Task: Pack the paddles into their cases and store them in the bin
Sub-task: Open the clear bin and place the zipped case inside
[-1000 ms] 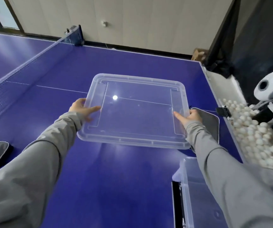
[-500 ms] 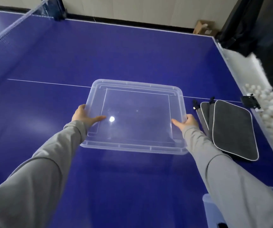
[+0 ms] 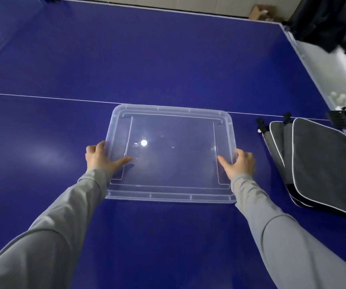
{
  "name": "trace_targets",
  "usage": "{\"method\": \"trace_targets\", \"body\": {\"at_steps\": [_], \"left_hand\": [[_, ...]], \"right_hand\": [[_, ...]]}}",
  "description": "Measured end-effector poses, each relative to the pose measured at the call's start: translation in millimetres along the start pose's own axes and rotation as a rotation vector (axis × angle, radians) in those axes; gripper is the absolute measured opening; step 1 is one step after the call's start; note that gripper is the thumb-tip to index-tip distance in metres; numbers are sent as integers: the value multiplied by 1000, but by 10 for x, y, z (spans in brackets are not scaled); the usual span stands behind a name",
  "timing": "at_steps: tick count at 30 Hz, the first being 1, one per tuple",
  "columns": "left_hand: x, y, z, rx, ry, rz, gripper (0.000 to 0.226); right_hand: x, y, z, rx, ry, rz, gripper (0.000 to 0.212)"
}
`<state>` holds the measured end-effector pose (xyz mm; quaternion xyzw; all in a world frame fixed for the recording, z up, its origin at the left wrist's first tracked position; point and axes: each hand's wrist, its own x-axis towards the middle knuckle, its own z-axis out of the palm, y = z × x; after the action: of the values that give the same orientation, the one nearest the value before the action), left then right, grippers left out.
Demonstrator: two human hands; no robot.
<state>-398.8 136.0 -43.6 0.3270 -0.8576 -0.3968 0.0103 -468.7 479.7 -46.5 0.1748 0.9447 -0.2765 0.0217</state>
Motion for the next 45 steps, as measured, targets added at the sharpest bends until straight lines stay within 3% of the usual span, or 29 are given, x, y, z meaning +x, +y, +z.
{"method": "trace_targets", "body": {"at_steps": [9,18,26,32,45], "left_hand": [[66,-50,70,121,39,-9,94],[-169,86,-68,199,-44,-20,95],[-902,116,-306,497,-101,139,80],[-1630,4,-650,559,-97,181,78],[-2698,-1178,-1882,460,28,-110,73]], "right_hand": [[14,63,96,-57,72,-82,65],[-217,117,-185,9,-88,-140,71],[-723,119,-554,-208,-271,-304,73],[-1212,48,-844,-391,-322,-490,68],[-2565,-447,-576,-438,-480,-638,70]]}}
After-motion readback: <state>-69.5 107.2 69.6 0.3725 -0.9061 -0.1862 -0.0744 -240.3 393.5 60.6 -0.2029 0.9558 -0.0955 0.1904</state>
